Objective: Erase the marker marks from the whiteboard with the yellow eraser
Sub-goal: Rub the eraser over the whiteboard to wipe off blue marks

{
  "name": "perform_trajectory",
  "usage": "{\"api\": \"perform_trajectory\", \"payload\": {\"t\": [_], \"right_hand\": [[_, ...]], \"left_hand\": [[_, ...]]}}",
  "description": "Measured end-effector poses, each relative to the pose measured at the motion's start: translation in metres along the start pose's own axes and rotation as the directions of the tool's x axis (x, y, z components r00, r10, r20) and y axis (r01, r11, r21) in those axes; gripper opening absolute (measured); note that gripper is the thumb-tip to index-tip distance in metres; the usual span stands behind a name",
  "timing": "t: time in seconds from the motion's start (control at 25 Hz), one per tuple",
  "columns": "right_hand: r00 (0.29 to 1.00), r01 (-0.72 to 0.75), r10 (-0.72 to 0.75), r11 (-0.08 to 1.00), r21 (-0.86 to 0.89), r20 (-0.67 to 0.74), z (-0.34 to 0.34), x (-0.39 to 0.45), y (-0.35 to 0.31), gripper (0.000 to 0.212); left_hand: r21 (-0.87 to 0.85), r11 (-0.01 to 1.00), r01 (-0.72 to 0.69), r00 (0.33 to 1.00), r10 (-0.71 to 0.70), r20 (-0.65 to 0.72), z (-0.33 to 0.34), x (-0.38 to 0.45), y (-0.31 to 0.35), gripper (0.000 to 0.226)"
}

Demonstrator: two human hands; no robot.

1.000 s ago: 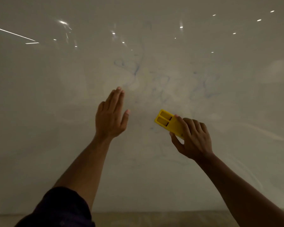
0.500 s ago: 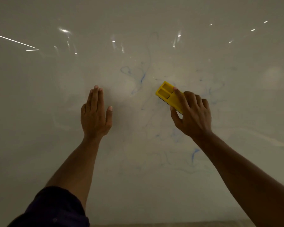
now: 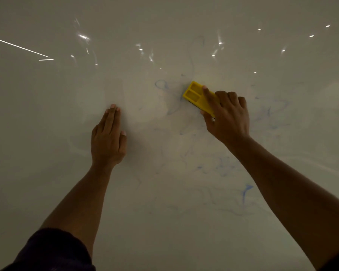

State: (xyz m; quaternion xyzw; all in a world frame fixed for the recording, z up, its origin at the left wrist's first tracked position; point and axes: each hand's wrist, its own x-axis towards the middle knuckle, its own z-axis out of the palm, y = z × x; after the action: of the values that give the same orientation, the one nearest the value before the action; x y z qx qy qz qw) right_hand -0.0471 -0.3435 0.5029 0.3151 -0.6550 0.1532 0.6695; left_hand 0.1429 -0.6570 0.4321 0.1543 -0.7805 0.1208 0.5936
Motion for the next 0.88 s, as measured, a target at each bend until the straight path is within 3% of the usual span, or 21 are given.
{"api": "perform_trajectory", "payload": {"t": [0.08,0.2,0.24,0.36,0.4,0.44,0.52,0.56,0.6,0.64,0.72,0.76,0.84,0.88], "right_hand": [[0.999,0.046,-0.046,0.997,0.057,0.001,0.009,-0.001,-0.016,0.063],[0.922,0.388,-0.387,0.92,0.052,-0.029,0.022,-0.003,-0.027,0.057],[0.912,0.408,-0.407,0.913,0.021,-0.054,0.024,0.004,-0.023,0.056],[0.981,0.149,-0.144,0.989,0.024,-0.127,0.032,0.017,-0.027,0.057],[0.978,0.134,-0.128,0.991,0.026,-0.162,0.038,0.013,-0.038,0.056],[0.961,0.212,-0.203,0.977,0.03,-0.188,0.044,0.005,-0.05,0.053],[0.853,0.491,-0.471,0.87,0.037,-0.226,0.051,-0.01,-0.068,0.049],[0.805,0.564,-0.544,0.825,0.023,-0.237,0.052,-0.01,-0.069,0.049],[0.804,0.56,-0.541,0.828,0.008,-0.247,0.054,-0.005,-0.067,0.048],[0.851,0.472,-0.454,0.882,0.003,-0.264,0.055,0.0,-0.067,0.049],[0.949,0.174,-0.157,0.984,0.036,-0.275,0.061,0.001,-0.082,0.051],[0.958,0.137,-0.108,0.986,0.092,-0.266,0.062,-0.002,-0.097,0.051],[0.907,0.384,-0.326,0.901,0.204,-0.267,0.063,-0.016,-0.128,0.048],[0.827,0.551,-0.495,0.808,0.21,-0.267,0.062,-0.021,-0.139,0.046]], "left_hand": [[0.023,0.999,-0.041,0.999,0.042,-0.013,0.001,0.0,-0.007,0.07],[0.069,0.99,-0.123,0.992,0.124,-0.005,0.004,0.0,-0.021,0.069],[0.075,0.985,-0.156,0.988,0.155,0.012,0.005,0.0,-0.027,0.07],[0.071,0.982,-0.177,0.983,0.174,0.051,0.012,0.001,-0.041,0.071],[0.072,0.983,-0.169,0.985,0.167,0.039,0.016,0.001,-0.043,0.071],[0.075,0.984,-0.162,0.987,0.161,0.015,0.019,0.001,-0.044,0.07],[0.08,0.985,-0.152,0.987,0.156,-0.047,0.027,-0.001,-0.043,0.068],[0.078,0.985,-0.153,0.985,0.159,-0.067,0.03,-0.003,-0.045,0.067],[0.074,0.984,-0.159,0.983,0.165,-0.082,0.033,-0.004,-0.047,0.067],[0.071,0.984,-0.165,0.98,0.172,-0.097,0.035,-0.005,-0.05,0.066],[0.057,0.984,-0.169,0.977,0.175,-0.121,0.037,-0.006,-0.052,0.066],[0.052,0.985,-0.165,0.977,0.17,-0.127,0.037,-0.006,-0.053,0.066],[0.031,0.991,-0.133,0.979,0.136,-0.15,0.036,-0.009,-0.051,0.067],[0.008,0.995,-0.101,0.981,0.101,-0.164,0.036,-0.01,-0.049,0.067]]}}
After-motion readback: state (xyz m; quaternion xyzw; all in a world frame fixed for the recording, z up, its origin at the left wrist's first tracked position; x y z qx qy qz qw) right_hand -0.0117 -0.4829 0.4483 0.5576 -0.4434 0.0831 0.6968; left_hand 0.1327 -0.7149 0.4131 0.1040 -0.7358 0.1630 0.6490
